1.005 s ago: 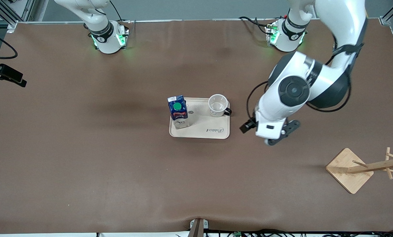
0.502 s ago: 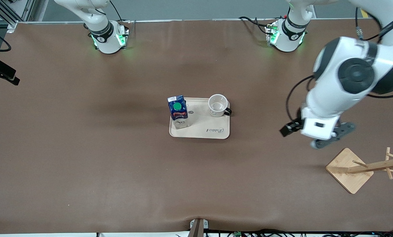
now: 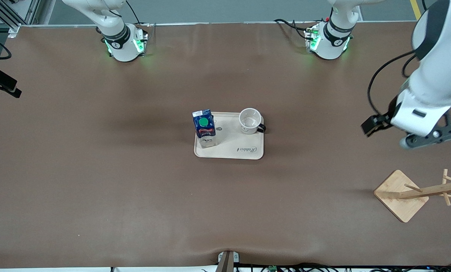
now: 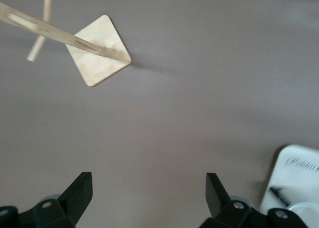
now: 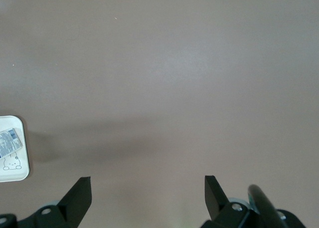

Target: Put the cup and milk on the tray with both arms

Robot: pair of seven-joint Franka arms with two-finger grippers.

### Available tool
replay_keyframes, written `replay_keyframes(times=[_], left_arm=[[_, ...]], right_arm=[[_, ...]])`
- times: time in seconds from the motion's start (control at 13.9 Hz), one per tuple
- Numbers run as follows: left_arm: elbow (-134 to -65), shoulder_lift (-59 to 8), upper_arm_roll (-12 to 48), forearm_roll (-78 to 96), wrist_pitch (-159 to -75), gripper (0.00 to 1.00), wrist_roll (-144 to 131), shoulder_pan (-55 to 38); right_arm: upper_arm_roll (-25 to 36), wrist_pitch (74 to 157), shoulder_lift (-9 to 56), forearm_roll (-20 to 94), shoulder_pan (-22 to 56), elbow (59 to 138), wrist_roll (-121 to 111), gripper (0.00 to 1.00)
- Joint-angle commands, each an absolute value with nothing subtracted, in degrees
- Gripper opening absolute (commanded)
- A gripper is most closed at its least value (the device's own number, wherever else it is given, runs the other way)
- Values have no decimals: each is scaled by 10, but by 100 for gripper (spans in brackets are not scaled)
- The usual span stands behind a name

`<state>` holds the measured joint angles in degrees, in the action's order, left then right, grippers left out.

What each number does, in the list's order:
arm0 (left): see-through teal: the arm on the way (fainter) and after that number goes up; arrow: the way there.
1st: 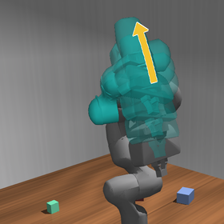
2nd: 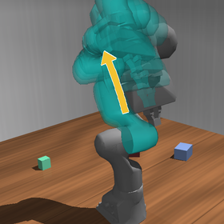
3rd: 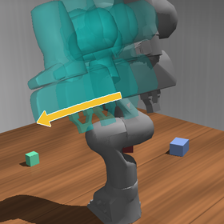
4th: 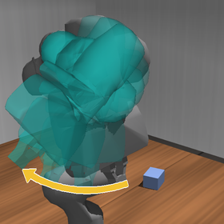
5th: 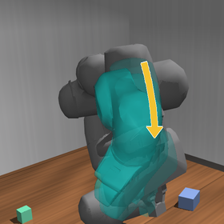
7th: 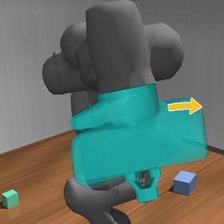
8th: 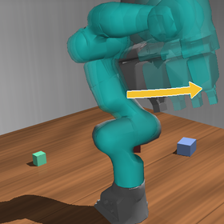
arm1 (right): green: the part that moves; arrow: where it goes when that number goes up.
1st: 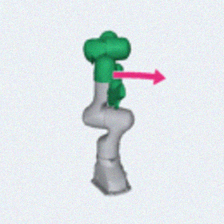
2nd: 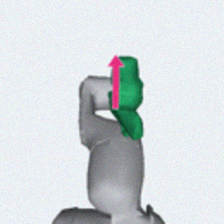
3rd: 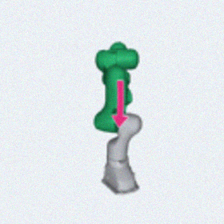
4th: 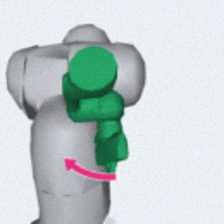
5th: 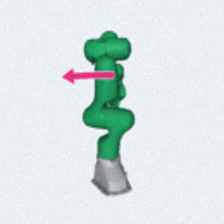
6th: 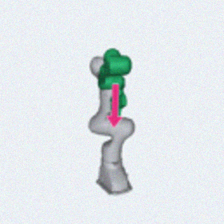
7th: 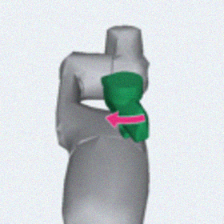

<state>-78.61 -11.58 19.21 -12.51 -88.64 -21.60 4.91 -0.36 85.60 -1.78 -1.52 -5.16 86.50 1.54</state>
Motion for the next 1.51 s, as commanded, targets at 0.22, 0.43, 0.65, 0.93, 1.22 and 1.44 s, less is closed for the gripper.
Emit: replay_keyframes(times=[0.22,0.43,0.65,0.93,1.22,1.44], left_arm=[[-851,-9,78,-60,-849,100,-71,7],[-898,36,51,-54,-853,100,-71,-20],[-960,82,52,-47,-890,100,-72,-16],[-976,99,57,-11,-902,100,-79,-10],[-974,98,57,7,-876,100,-115,-11],[-961,91,55,6,-874,100,-124,-11]], right_arm=[[-7,852,-20,-21,-57,860,18,100],[-6,853,-20,-20,-63,860,18,100],[-6,856,-19,-18,-69,860,18,100],[-6,855,-19,-17,-72,860,32,100],[-6,857,-19,-18,-75,860,38,100],[-6,857,-17,-17,-75,860,38,100]])
